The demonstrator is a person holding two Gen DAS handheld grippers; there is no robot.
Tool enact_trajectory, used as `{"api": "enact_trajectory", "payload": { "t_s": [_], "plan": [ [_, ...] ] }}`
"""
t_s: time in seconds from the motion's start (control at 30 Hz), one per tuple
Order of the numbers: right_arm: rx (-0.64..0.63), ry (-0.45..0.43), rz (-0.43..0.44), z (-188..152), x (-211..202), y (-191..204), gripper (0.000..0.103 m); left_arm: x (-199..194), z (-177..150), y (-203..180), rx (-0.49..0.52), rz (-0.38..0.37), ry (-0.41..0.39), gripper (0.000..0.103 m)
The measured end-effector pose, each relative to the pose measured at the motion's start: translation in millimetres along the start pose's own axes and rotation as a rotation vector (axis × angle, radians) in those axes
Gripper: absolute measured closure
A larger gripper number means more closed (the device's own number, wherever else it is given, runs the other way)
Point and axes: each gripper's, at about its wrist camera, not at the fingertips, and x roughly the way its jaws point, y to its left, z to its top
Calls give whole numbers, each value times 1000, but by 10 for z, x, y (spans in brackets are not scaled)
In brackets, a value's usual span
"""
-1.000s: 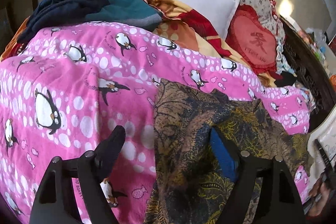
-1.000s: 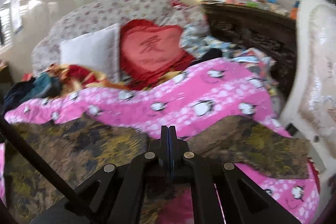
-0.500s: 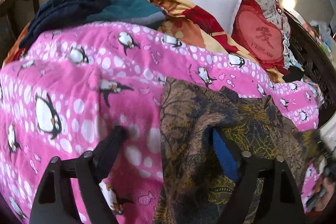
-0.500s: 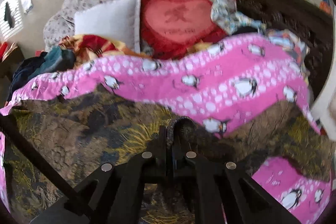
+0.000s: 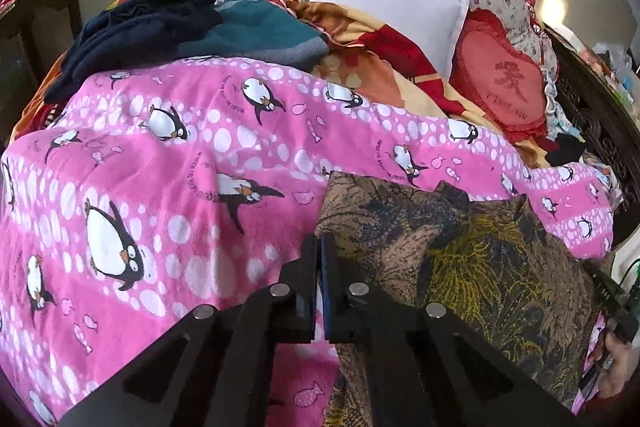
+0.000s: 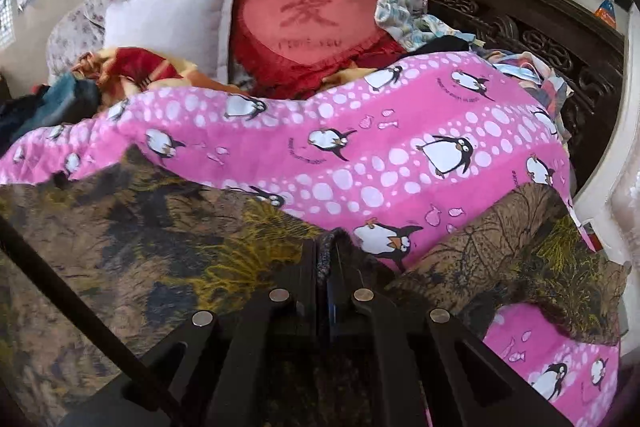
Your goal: Fold small clothes
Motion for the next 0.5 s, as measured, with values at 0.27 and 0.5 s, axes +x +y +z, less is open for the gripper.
{"api": "enact_trajectory", "payload": {
  "t_s": [0.27,0.5],
  "plan": [
    [55,-95,90,-7,-583,-152,53,-271,-45,-86,-10,-50,-67,99],
    [-86,-76,110,-256,-755,192,54,-63,-160,-519,108,-17,-29,80]
  ]
}}
